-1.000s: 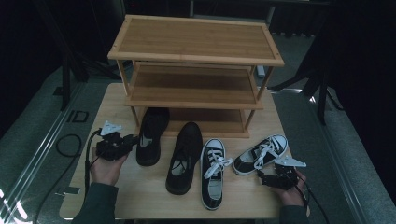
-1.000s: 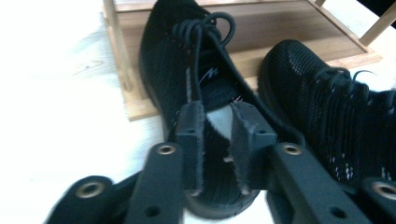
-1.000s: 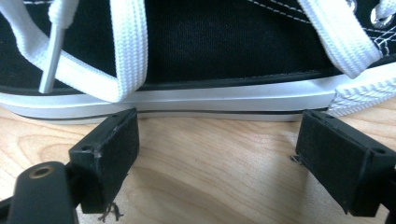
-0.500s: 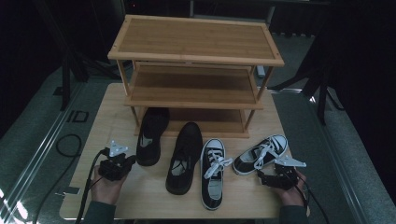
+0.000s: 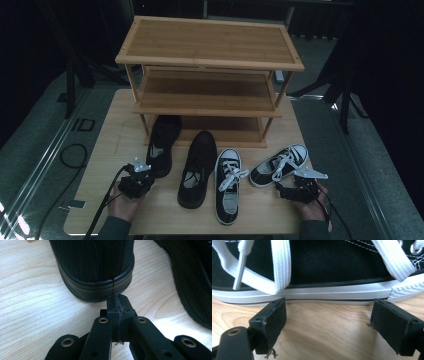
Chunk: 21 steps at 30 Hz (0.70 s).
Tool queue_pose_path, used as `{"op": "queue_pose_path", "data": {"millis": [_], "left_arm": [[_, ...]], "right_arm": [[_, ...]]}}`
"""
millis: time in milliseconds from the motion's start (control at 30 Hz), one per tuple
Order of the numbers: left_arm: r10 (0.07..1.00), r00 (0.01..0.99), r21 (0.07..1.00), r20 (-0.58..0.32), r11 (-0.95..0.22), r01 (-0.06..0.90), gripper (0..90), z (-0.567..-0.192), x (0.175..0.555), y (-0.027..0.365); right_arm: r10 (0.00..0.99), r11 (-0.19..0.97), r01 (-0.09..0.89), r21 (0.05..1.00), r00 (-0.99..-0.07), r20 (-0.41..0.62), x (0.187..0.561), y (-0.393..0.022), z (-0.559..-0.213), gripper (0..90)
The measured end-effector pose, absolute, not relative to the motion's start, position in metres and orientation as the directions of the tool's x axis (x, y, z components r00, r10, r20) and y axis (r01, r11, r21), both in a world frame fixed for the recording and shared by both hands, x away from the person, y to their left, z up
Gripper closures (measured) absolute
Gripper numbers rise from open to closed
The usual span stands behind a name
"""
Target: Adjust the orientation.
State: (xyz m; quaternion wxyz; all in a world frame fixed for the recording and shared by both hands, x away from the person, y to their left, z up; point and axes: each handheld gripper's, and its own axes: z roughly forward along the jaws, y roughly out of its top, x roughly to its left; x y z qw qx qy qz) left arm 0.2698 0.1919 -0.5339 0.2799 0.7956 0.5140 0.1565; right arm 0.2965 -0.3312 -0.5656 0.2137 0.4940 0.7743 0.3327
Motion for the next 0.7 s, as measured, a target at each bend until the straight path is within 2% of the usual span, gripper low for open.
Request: {"op": "queue_pose_path", "data": {"millis": [700], "left_arm": [[0.911,0.411,0.583,-0.039,-0.313,0.749,89.4,-0.5416,0.2747,0.1915]], "right_arm": [[0.907,0.290,0.623,0.726,-0.420,-0.002,0.2965,-0.3312,-0.5655,13.4]]}}
